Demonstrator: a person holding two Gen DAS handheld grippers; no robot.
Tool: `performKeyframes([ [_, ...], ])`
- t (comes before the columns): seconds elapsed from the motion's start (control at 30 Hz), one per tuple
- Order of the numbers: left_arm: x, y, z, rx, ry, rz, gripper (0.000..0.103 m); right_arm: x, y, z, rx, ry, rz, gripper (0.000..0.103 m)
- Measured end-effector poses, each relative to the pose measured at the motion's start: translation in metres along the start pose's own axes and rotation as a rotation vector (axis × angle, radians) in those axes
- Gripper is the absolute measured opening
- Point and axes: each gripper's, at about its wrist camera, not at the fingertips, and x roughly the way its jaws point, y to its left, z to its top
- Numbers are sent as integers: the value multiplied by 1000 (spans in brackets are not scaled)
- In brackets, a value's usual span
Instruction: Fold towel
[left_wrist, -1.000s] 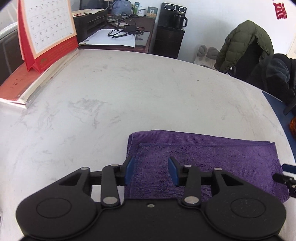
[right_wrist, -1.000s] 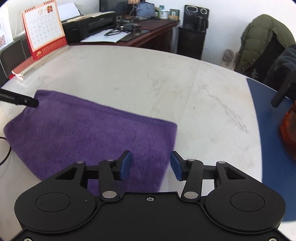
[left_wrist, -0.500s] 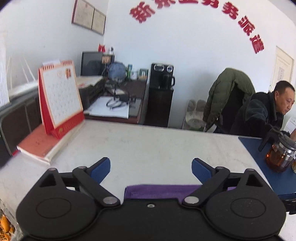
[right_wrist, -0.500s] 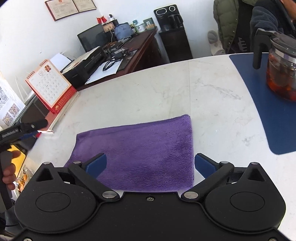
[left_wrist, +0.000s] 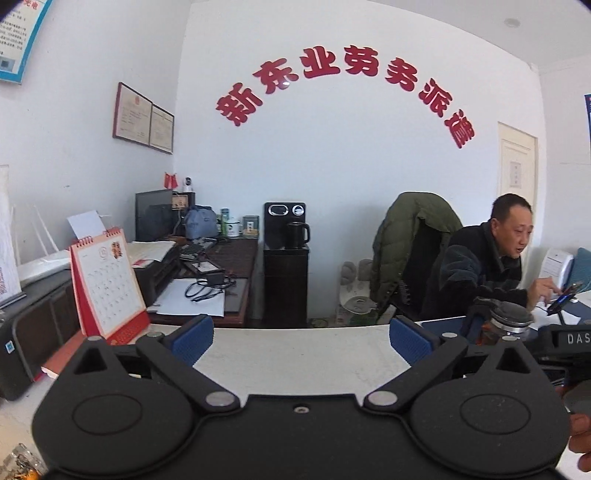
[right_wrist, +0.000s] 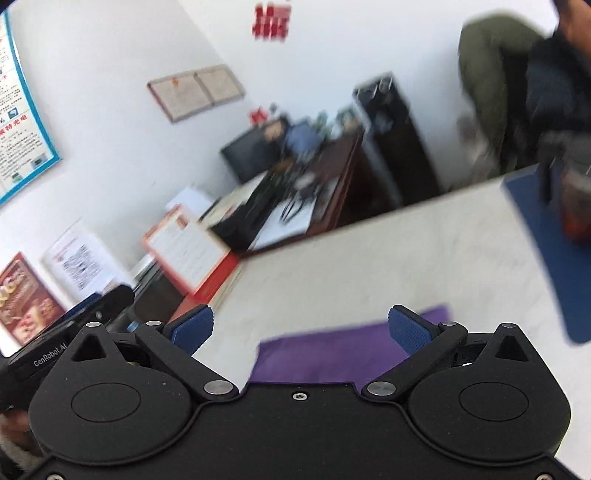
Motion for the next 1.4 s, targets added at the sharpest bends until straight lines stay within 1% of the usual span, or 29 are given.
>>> performKeyframes([
  [0.03,4,-3,-2,12,41,-10,102,-6,-1,-4,13,-51,10,103],
  [0.07,9,-5,-4,16,93,-15,102,-13,-1,-9,7,-129,24,103],
  [0.1,17,-6,-8,-7,167,-8,102,-15,-1,-14,-18,-179,20,103],
  [0.17,31,-5,-17,-81,288,10,102,-2,-2,-15,-59,-151,-40,103],
  [0.23,41,-1,-27,-137,381,16,102,14,-3,-19,-92,-101,-135,103],
  [0.33,56,-3,-39,-130,469,74,102,38,-3,-30,-173,-10,-309,103],
  [0.37,61,-3,-43,-128,498,94,102,46,-3,-34,-203,24,-354,103],
  [0.43,71,-4,-51,-123,557,133,102,57,-2,-42,-244,94,-404,103],
  [0.47,76,-6,-54,-111,579,151,102,64,-2,-45,-263,133,-415,103],
  [0.53,80,-11,-59,-49,584,179,102,74,-1,-51,-284,184,-406,103],
  [0.6,81,-2,-61,-73,614,173,102,78,2,-53,-301,206,-404,103],
  [0.67,85,0,-65,-95,647,144,102,77,6,-57,-323,217,-402,103],
  [0.73,88,-2,-66,-82,656,140,102,76,8,-59,-328,228,-399,103],
  [0.87,94,-4,-67,-69,670,126,102,71,10,-60,-313,240,-407,103],
  [1.0,99,-4,-68,-64,682,124,102,73,4,-59,-283,264,-409,103],
  [1.07,102,-10,-68,-56,684,125,102,73,-1,-59,-262,273,-410,103],
  [1.4,105,-16,-71,-37,698,116,102,74,-6,-58,-247,274,-402,103],
])
